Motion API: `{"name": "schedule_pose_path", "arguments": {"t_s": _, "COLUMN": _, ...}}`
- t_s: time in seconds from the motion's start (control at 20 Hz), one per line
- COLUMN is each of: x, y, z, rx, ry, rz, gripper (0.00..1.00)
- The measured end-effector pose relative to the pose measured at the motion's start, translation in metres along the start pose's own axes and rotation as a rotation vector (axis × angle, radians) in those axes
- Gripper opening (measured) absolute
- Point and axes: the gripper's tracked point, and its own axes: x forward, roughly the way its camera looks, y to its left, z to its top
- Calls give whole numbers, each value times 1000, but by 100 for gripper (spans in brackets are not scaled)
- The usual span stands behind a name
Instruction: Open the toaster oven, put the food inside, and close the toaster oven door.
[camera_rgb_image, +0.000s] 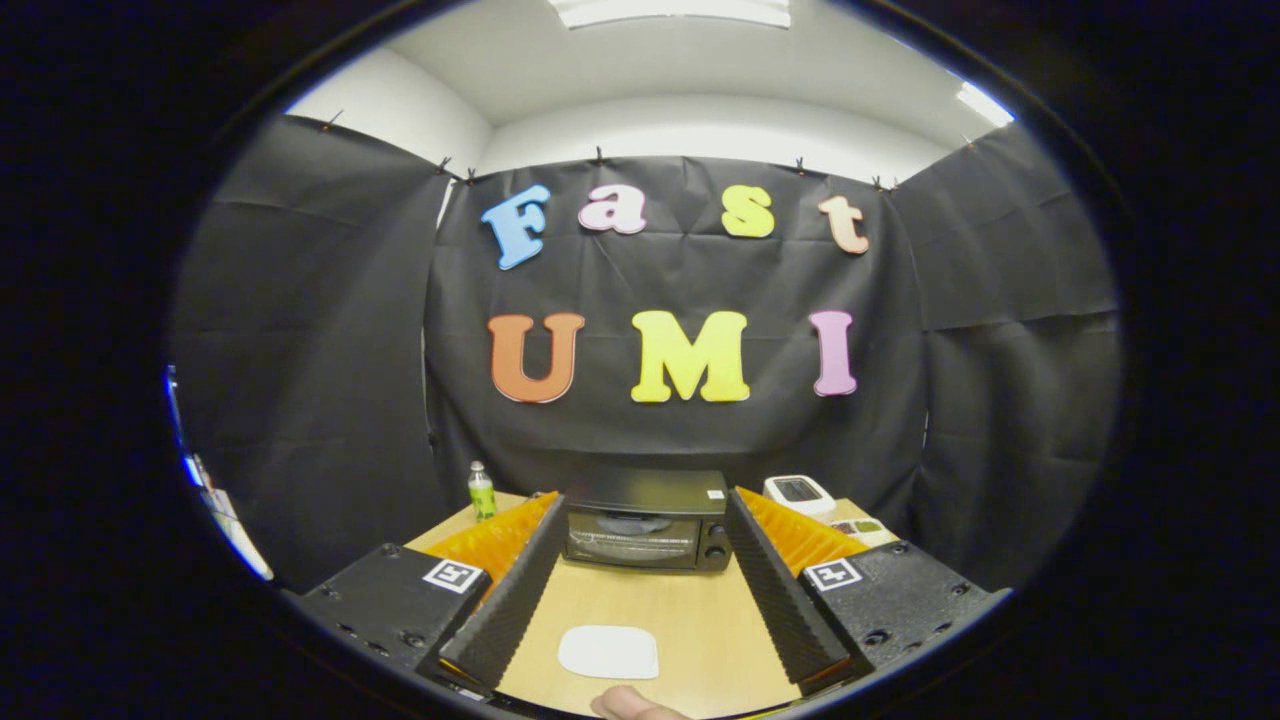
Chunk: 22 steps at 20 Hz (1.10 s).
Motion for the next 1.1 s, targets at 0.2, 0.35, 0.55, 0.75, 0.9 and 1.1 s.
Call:
{"name": "schedule_pose_path", "arguments": {"t_s": 0.2, "x": -6, "y": -3, "z": -1, "rx": 18, "ry": -16, "rz": -6, "gripper": 100}}
{"name": "schedule_pose_path", "arguments": {"t_s": 0.35, "x": -6, "y": -3, "z": -7, "rx": 25, "ry": -14, "rz": 0, "gripper": 100}}
{"name": "schedule_pose_path", "arguments": {"t_s": 0.55, "x": -2, "y": -7, "z": -13, "rx": 33, "ry": 15, "rz": -23, "gripper": 100}}
{"name": "schedule_pose_path", "arguments": {"t_s": 0.75, "x": -5, "y": -8, "z": -8, "rx": 52, "ry": -4, "rz": -28, "gripper": 100}}
{"name": "schedule_pose_path", "arguments": {"t_s": 0.9, "x": -8, "y": -4, "z": -9, "rx": 46, "ry": -10, "rz": -17, "gripper": 100}}
{"name": "schedule_pose_path", "arguments": {"t_s": 1.1, "x": -12, "y": -1, "z": -9, "rx": 47, "ry": -18, "rz": -6, "gripper": 100}}
